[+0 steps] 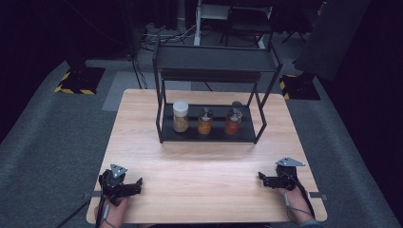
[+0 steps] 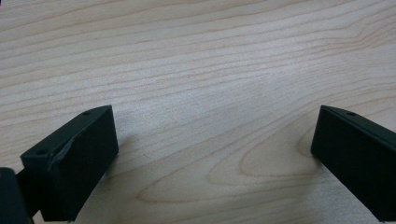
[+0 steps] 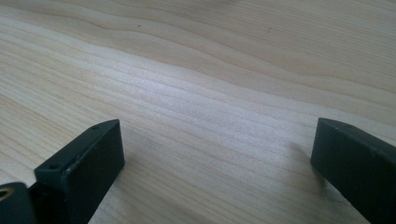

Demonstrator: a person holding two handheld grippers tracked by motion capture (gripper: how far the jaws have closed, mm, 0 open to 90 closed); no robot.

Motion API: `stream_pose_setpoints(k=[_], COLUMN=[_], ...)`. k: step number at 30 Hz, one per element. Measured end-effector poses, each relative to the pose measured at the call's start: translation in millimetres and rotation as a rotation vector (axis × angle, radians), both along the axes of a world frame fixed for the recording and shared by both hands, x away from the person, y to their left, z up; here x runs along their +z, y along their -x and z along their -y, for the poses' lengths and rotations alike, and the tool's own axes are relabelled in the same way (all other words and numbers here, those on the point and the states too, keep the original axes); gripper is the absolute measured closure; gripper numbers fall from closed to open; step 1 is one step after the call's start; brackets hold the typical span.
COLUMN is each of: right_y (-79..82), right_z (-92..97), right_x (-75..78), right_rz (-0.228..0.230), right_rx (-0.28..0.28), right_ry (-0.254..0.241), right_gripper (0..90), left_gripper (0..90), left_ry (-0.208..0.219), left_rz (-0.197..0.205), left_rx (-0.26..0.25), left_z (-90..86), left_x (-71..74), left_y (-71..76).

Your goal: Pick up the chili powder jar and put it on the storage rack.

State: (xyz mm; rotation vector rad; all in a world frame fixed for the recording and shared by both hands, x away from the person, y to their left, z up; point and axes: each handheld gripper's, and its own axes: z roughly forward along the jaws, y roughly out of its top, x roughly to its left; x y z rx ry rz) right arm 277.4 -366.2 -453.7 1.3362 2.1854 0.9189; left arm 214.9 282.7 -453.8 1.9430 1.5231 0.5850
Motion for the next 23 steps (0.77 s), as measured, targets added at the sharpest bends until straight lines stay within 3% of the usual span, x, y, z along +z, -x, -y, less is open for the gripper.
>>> stream_pose_setpoints(k=[23], right_y=[1.3], right_z=[-1.3], right_x=[0.2], right_rz=[-0.002], right_rx=[-0.006], right_ry=[0.002], right_gripper=[0.6], left_gripper=[0.4], left_ry=[0.001], left_rz=[0.001], left_rx=[-0.007], left_z=[-0.3], left_x=[-0.1], left_y=[0.5])
